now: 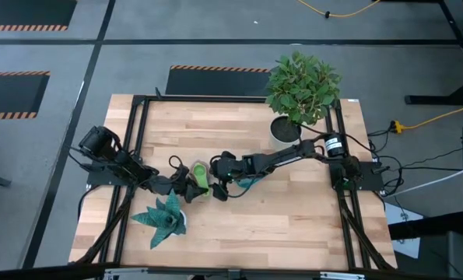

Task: Nest measuring cups in basket
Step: Put the stacked measuring cups into the green bin

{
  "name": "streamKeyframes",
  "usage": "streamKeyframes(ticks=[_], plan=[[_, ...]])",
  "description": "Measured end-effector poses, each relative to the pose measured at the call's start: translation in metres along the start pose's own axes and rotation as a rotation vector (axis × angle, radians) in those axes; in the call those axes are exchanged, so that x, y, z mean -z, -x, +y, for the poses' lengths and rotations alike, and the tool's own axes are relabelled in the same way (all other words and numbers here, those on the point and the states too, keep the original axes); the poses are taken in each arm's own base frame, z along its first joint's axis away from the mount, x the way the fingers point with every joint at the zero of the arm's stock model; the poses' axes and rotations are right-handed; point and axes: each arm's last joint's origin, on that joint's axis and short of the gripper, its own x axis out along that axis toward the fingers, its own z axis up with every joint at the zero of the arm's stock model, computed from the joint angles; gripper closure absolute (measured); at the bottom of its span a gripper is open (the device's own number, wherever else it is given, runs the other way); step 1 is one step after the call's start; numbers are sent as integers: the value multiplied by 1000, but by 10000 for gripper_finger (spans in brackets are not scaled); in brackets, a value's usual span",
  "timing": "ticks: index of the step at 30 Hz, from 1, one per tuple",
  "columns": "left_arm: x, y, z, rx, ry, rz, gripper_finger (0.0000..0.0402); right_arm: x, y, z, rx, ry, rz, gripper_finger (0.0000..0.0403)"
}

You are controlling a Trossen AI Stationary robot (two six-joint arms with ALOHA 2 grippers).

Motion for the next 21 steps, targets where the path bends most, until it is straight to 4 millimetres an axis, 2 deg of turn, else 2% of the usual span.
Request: streamKeyframes(ticks=[21], plan=[[-1,0,1,-9,-2,-16,181,-5,0,2,-17,3,-49,103]])
